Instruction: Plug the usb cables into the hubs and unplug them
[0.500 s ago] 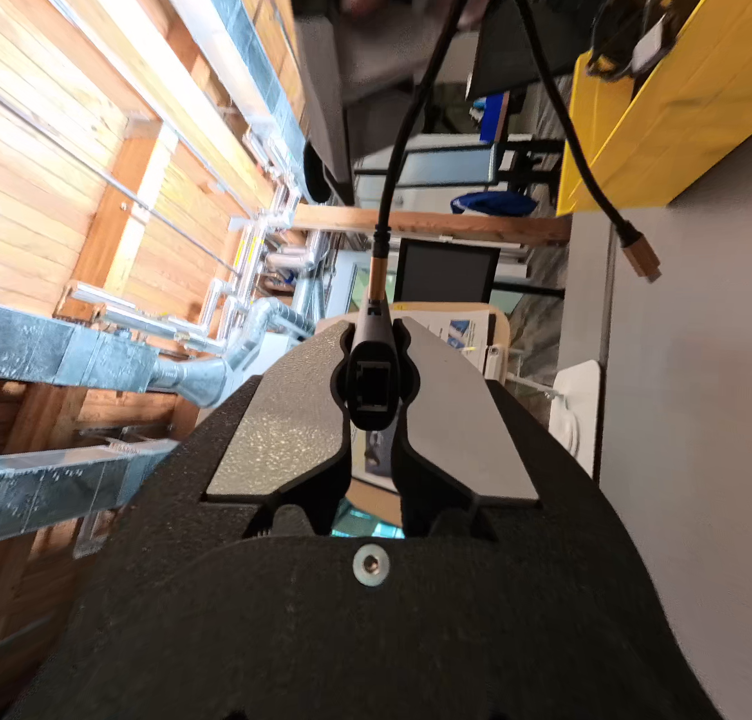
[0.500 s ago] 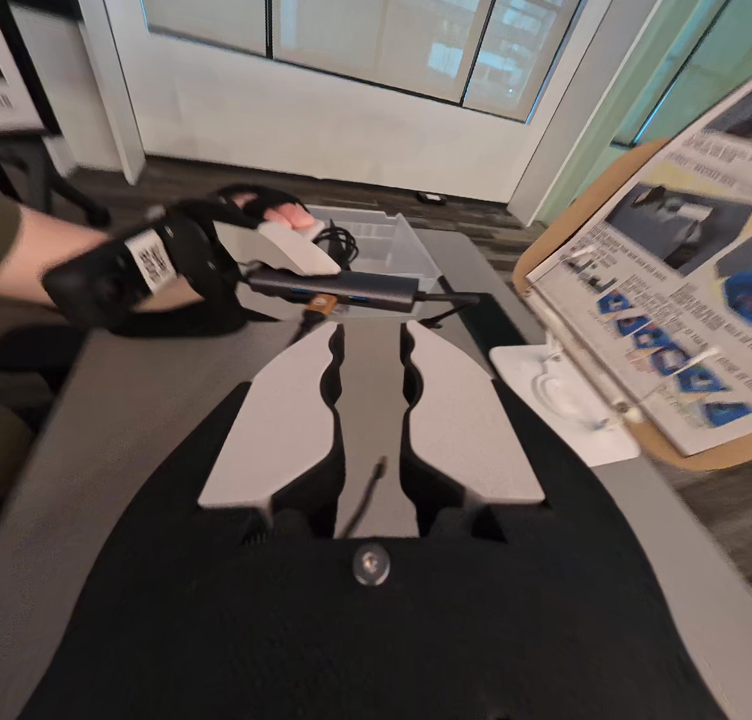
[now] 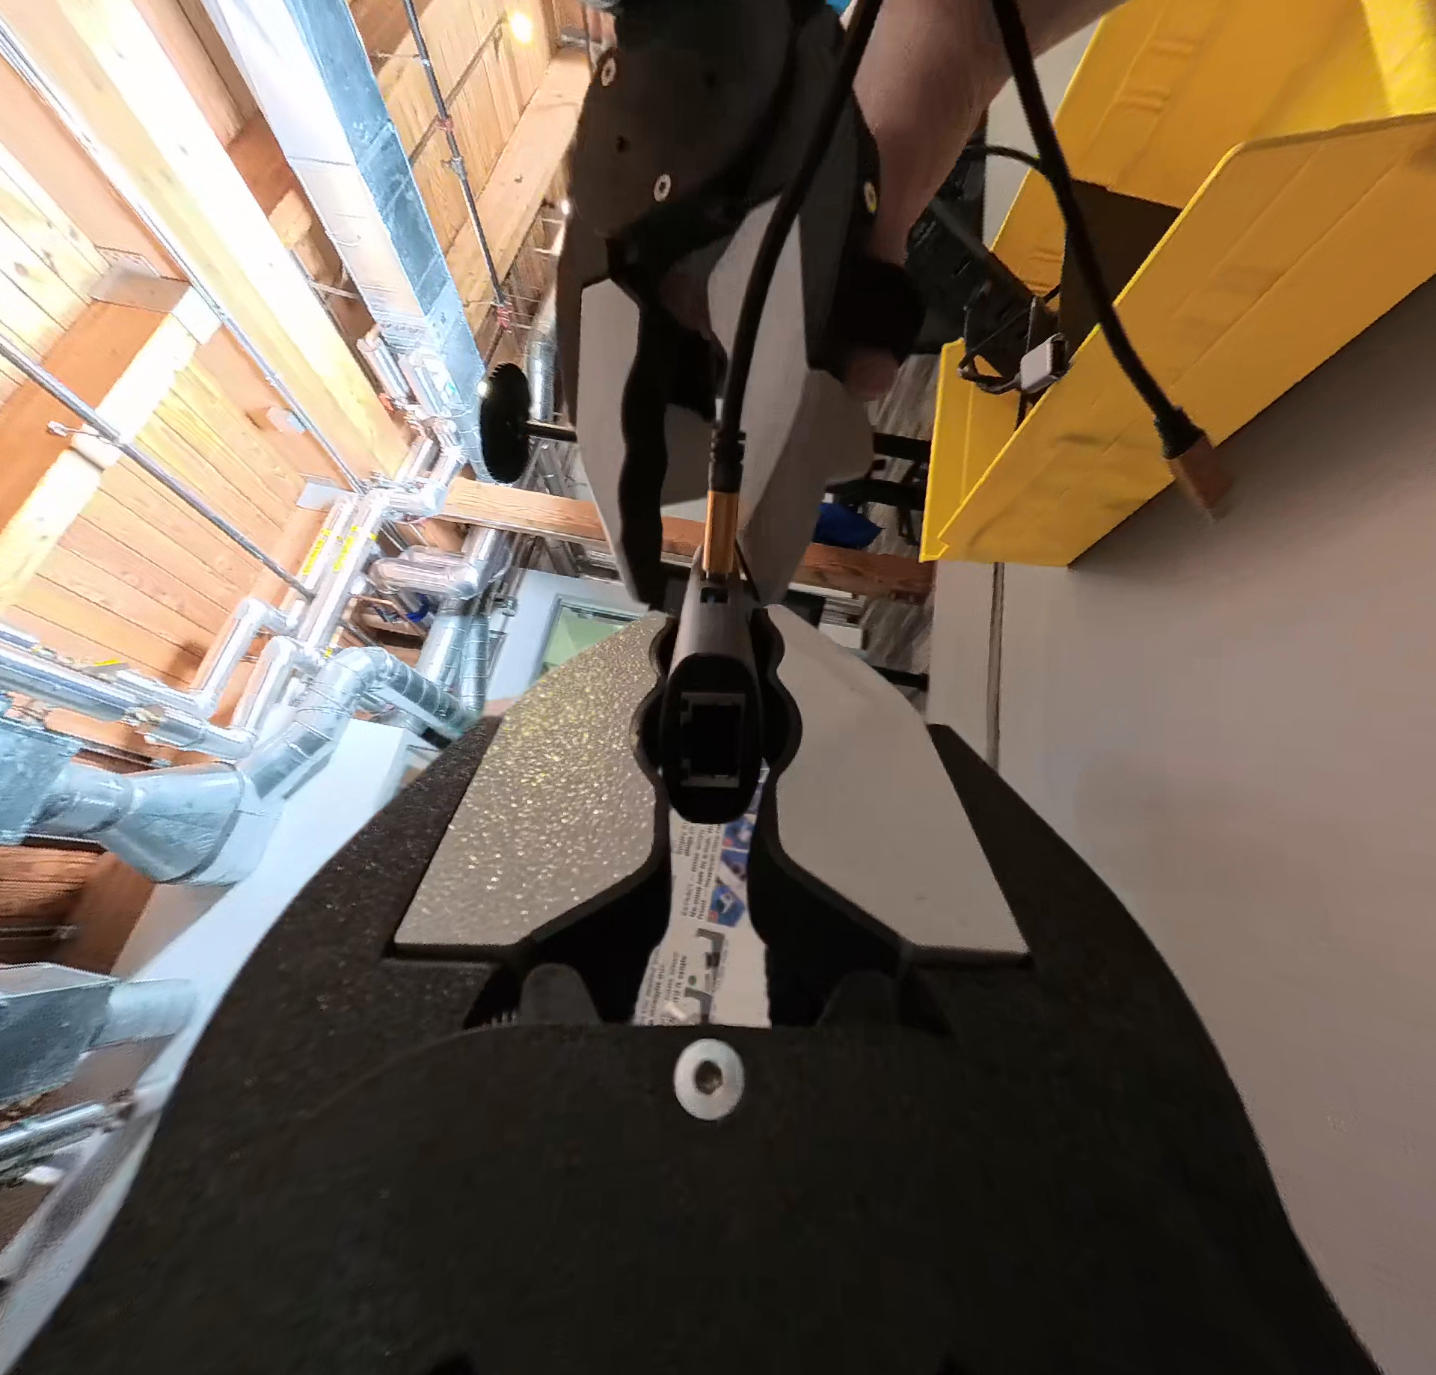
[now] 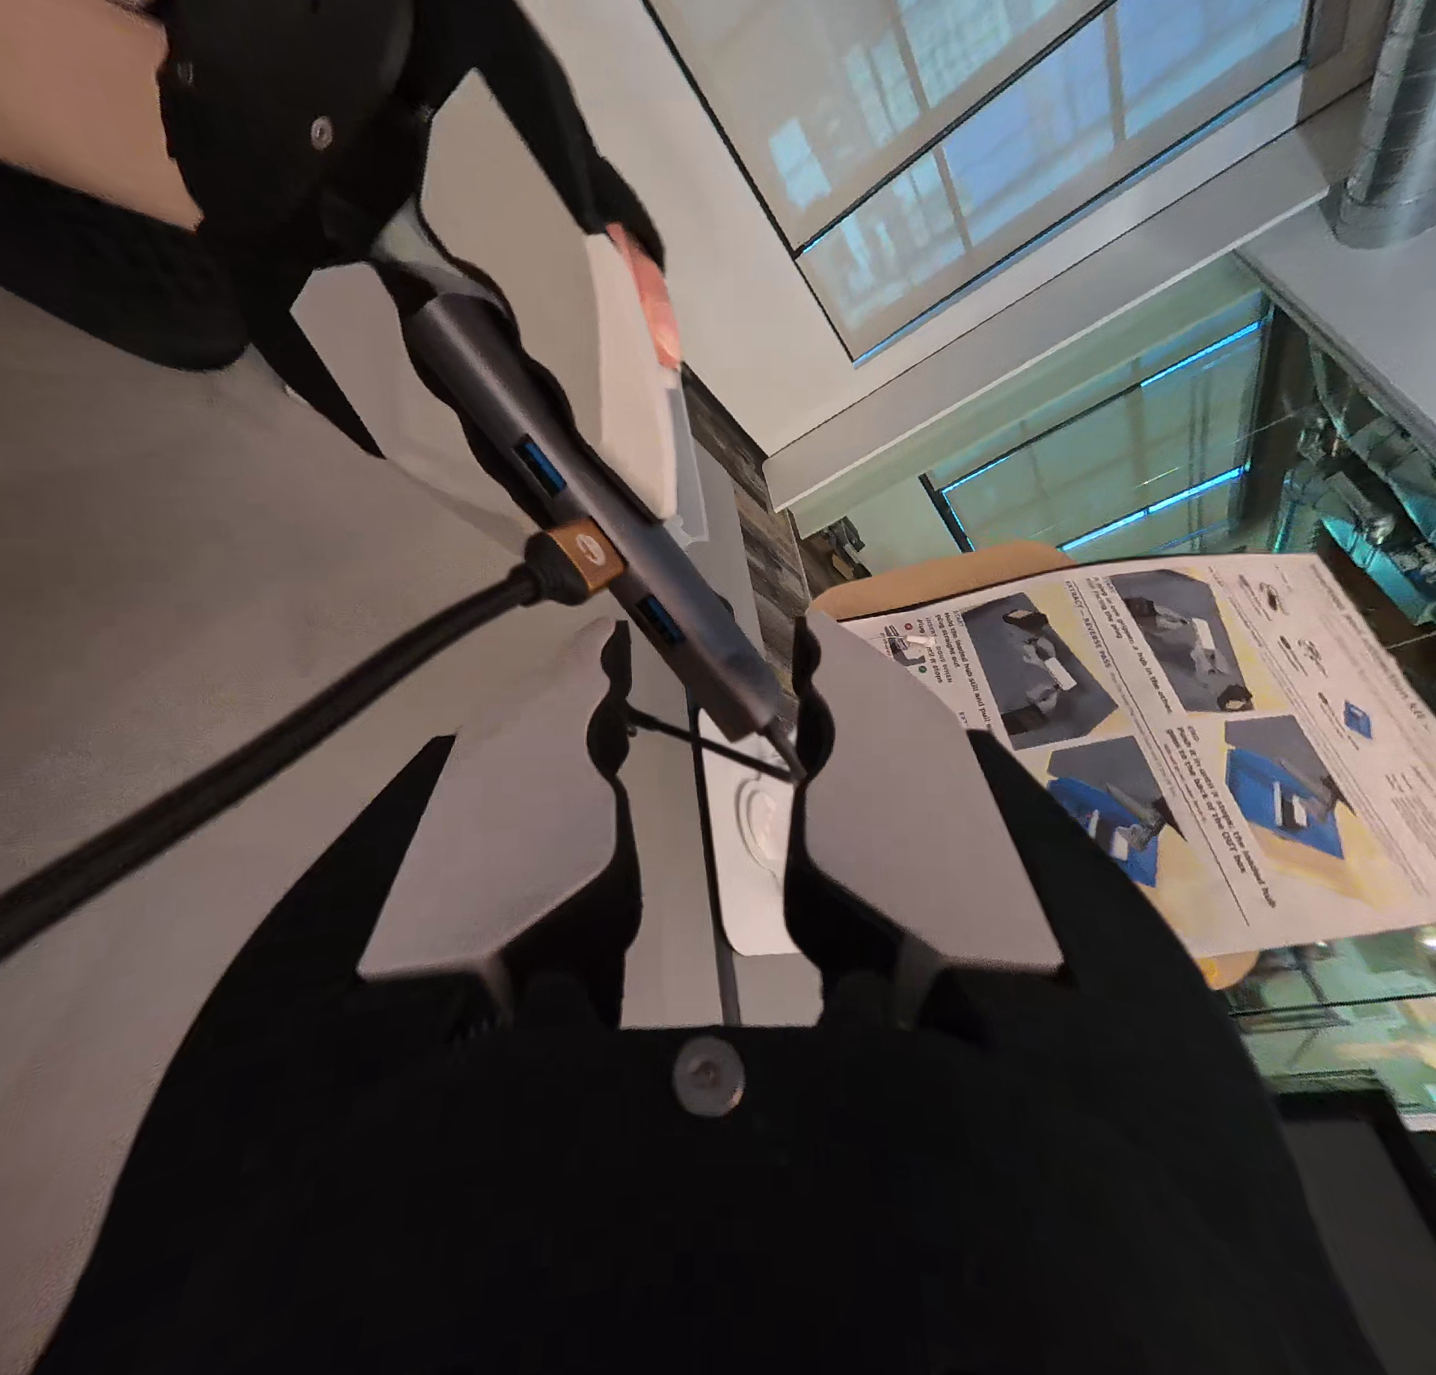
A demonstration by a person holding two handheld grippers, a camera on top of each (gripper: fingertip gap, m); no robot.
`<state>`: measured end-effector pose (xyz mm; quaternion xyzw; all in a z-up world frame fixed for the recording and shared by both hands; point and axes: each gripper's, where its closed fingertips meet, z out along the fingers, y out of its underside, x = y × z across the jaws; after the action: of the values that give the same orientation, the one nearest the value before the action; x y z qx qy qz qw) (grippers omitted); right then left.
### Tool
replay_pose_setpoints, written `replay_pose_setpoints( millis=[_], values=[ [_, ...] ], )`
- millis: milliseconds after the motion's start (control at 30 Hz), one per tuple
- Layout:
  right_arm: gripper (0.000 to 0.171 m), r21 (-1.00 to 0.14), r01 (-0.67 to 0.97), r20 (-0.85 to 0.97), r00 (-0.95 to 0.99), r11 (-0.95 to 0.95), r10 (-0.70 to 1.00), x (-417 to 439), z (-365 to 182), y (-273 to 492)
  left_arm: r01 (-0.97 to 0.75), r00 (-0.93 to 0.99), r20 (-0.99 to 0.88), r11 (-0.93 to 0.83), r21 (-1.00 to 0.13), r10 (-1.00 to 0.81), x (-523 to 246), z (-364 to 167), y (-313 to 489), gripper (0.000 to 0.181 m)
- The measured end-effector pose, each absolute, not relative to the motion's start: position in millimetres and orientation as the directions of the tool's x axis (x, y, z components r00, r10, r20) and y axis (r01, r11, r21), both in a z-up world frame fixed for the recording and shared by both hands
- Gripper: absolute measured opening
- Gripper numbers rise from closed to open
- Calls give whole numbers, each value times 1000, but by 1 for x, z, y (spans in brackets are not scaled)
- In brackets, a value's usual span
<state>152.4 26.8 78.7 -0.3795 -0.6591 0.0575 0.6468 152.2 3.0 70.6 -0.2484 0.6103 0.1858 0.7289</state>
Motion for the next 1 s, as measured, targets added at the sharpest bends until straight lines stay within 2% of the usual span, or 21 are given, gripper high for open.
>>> replay_pose_setpoints(
  millis=[167, 267, 433, 600, 833, 1000],
  values=[
    [32, -486, 487, 858, 105, 726, 503, 142, 67, 35, -539, 212, -965, 805, -246, -153, 152, 70, 3, 17],
    [29, -519, 434, 844, 122, 737, 523, 141, 71, 32, -510, 226, -955, 812, -285, -193, 152, 72, 1, 17],
    [23, -569, 448, 787, 53, 689, 615, 141, 53, 33, -436, 189, -883, 769, -468, -429, 151, 62, 3, 18],
    [19, -639, 480, 702, 43, 602, 711, 146, 47, 37, -395, 243, -837, 738, -547, -491, 140, 70, 12, 35],
    [19, -760, 571, 482, 177, 309, 858, 185, 45, 59, -429, 312, -805, 681, -593, -504, 112, 83, 32, 37],
    [19, -819, 570, 308, 334, 70, 891, 211, 43, 80, -471, 320, -779, 623, -625, -539, 101, 83, 42, 33]
  ],
)
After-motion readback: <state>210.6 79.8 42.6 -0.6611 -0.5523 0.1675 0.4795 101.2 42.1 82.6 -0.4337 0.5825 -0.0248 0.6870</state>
